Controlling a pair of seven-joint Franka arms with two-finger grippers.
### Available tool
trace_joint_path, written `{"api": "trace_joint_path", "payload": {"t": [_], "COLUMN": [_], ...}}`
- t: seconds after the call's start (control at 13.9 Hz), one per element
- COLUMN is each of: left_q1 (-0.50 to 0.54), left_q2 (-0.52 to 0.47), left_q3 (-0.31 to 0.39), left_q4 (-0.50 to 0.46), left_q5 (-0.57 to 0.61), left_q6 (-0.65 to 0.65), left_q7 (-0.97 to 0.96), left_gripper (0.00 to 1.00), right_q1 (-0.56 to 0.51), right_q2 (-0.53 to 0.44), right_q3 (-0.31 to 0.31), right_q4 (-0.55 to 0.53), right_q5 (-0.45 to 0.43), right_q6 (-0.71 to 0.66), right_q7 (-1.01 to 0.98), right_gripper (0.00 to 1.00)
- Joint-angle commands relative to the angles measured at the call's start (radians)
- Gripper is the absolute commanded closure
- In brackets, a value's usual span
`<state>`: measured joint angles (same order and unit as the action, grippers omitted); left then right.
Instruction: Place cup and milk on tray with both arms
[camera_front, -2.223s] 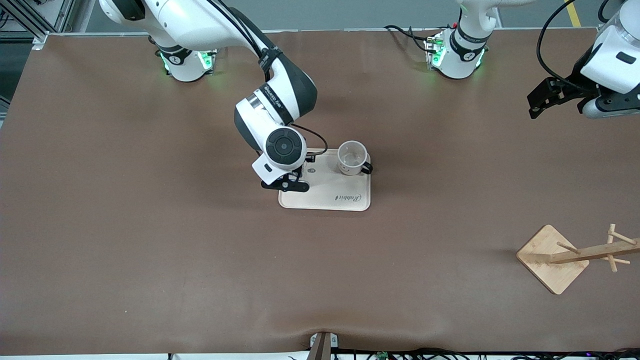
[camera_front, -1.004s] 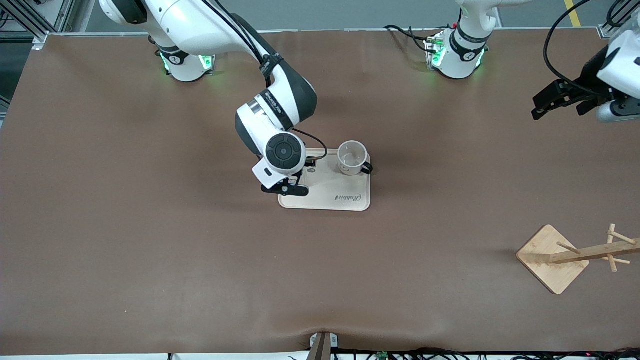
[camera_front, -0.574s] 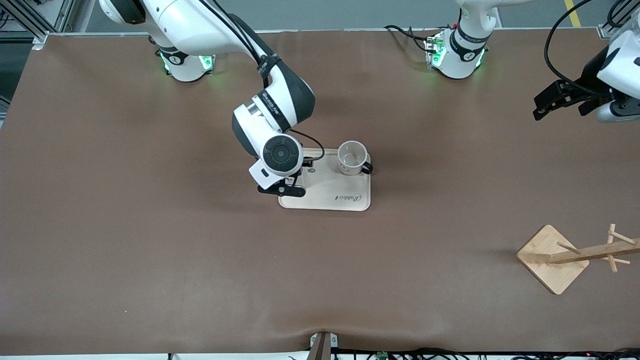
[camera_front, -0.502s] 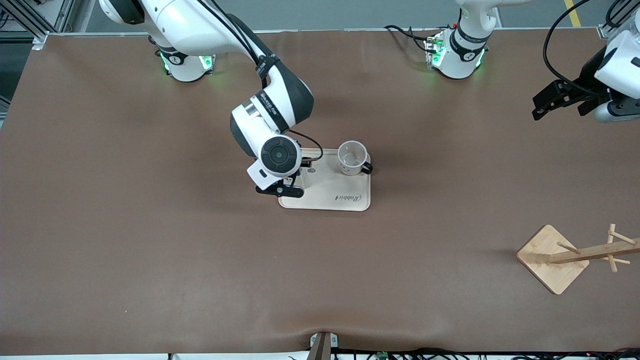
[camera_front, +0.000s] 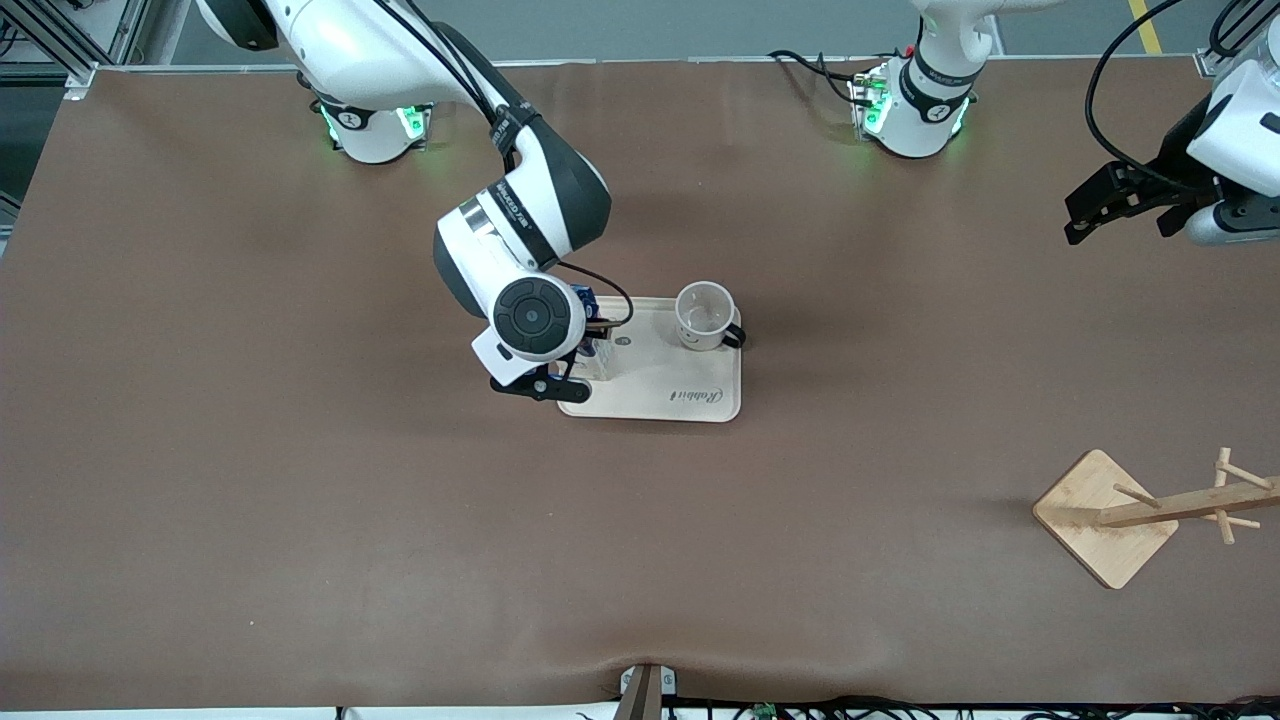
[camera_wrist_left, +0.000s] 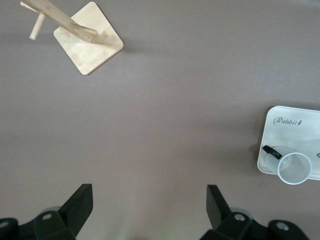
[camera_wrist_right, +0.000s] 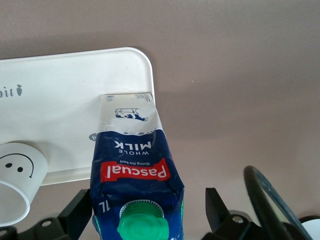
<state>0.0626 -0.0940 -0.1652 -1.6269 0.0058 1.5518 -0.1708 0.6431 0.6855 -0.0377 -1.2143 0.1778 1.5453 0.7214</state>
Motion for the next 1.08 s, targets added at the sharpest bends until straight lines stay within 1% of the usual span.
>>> {"api": "trace_joint_path", "payload": {"t": [0.0, 0.79, 1.0], "left_q1": [0.003, 0.006, 0.005], "left_q2": [-0.013, -0.016, -0.016], "left_q3": [-0.005, 0.003, -0.002], "left_q4": [-0.013, 0.009, 0.007], "left_q5": [0.010, 0.010, 0.011], "left_q6": [0.016, 0.016, 0.014], "left_q7": [0.017, 0.022, 0.022], "left_gripper": [0.00, 0.00, 0.00], "right_q1": [-0.003, -0.003, -0.014], "right_q2": [0.000, 0.003, -0.003], "right_q3": [0.010, 0.013, 0.009], "right_q4": [0.032, 0.036, 0.076], "right_q5": [0.000, 0.017, 0.019], "right_q6": [-0.011, 0.018, 0.007], "right_q7": [0.007, 0.010, 0.006], "right_gripper": [0.00, 0.00, 0.00]}}
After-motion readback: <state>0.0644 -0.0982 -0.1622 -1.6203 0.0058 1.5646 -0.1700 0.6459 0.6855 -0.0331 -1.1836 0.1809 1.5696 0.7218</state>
